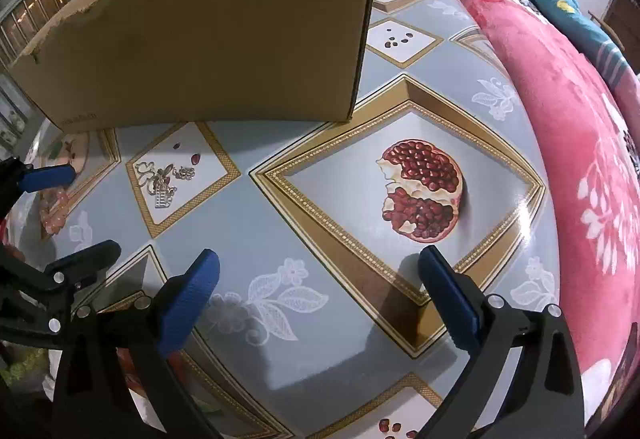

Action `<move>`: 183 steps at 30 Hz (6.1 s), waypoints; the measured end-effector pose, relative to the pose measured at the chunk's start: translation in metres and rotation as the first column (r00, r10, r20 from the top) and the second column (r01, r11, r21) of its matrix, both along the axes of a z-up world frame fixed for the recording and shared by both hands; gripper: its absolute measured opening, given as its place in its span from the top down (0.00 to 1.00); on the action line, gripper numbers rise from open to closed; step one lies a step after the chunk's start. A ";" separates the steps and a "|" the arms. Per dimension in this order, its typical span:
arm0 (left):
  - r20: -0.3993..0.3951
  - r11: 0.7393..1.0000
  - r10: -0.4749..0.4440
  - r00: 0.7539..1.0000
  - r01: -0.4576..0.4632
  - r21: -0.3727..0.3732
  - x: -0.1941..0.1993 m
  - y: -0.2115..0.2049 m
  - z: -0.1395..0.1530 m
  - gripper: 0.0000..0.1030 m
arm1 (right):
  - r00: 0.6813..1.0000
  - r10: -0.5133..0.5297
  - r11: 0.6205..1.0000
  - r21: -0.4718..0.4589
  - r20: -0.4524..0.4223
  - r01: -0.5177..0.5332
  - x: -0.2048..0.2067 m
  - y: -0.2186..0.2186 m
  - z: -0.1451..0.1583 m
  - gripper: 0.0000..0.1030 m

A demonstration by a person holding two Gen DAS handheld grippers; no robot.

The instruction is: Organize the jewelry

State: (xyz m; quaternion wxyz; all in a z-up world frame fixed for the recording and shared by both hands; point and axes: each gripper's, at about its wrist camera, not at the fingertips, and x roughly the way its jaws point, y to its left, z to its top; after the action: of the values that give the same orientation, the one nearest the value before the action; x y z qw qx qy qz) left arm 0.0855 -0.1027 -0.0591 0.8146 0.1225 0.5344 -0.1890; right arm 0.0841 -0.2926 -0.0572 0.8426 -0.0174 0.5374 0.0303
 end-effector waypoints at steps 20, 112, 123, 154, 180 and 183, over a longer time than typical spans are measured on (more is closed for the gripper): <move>0.026 0.999 0.032 0.999 -0.032 -0.006 -0.001 -0.007 -0.002 0.07 | 0.999 -0.026 1.000 0.005 0.025 0.026 -0.006 0.002 0.000 0.06; 0.166 0.970 -0.214 0.963 0.230 -0.084 0.000 -0.020 0.008 0.74 | 0.981 -0.007 0.828 0.551 0.195 -0.103 -0.021 -0.017 0.016 0.96; 0.149 0.959 -0.270 0.951 0.280 -0.052 -0.012 -0.026 0.009 0.85 | 0.980 -0.019 0.823 0.560 0.196 -0.096 -0.023 -0.016 0.015 0.96; 0.167 0.962 -0.253 0.953 0.266 -0.058 -0.019 -0.030 0.009 0.82 | 0.972 -0.027 0.833 0.543 0.231 -0.106 -0.036 -0.011 0.027 0.96; 0.315 0.958 -0.179 0.932 0.238 -0.158 -0.030 0.007 0.084 0.86 | 0.936 0.007 0.830 0.520 0.353 -0.202 -0.023 -0.012 0.076 0.96; 0.377 0.954 -0.147 0.914 0.231 -0.189 -0.023 0.017 0.114 0.86 | 0.912 0.026 0.830 0.499 0.410 -0.248 -0.009 -0.011 0.098 0.96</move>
State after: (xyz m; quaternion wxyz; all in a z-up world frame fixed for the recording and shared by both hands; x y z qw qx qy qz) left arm 0.0621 -0.0854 0.0548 0.8847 0.1114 0.3368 -0.3023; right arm 0.0747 -0.3032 0.0409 0.8974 0.1759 0.3271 0.2381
